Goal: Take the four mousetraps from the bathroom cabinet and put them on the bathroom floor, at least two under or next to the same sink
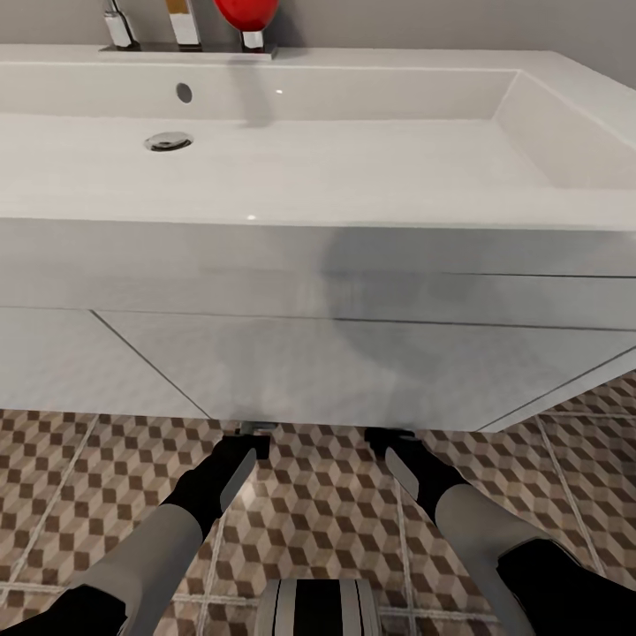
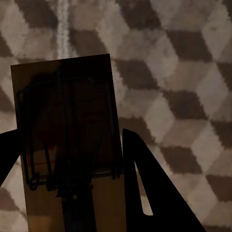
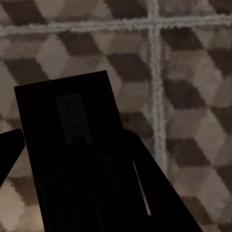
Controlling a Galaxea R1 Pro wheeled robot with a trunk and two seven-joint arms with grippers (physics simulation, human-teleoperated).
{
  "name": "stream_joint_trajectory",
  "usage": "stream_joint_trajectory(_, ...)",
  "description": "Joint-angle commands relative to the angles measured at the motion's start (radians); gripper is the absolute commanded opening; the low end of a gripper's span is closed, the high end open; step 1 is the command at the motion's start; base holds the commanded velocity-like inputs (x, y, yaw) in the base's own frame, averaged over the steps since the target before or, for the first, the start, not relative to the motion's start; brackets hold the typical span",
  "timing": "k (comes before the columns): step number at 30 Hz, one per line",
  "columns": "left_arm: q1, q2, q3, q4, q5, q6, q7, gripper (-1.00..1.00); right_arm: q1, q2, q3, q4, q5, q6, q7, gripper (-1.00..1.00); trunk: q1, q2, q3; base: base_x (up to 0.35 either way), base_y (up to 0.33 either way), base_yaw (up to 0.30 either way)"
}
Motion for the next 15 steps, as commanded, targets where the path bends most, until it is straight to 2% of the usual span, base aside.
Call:
stream_joint_trajectory(1,0.000,0.001,-0.005,-0.002,0.007,0.004,0.009,-1.00,0.000,-0.001,0.008,-0.006,-0.007,0.006,-0.008,-1.00,0.000,0.000,-0.001,0.000,0.000,0.000)
stream_joint_trajectory(12,0.000,-0.002,-0.005,-0.018,0.007,0.001,0.007,-1.00,0.000,0.001,0.010,-0.049,-0.005,0.005,-0.010,-1.00,0.000,0.000,-0.001,0.000,0.000,0.000)
stream_joint_trajectory(15,-0.016,-0.001,-0.005,-0.015,0.007,-0.015,0.007,-1.00,0.000,0.001,0.010,-0.049,-0.005,0.005,-0.010,-1.00,0.000,0.000,-0.001,0.000,0.000,0.000)
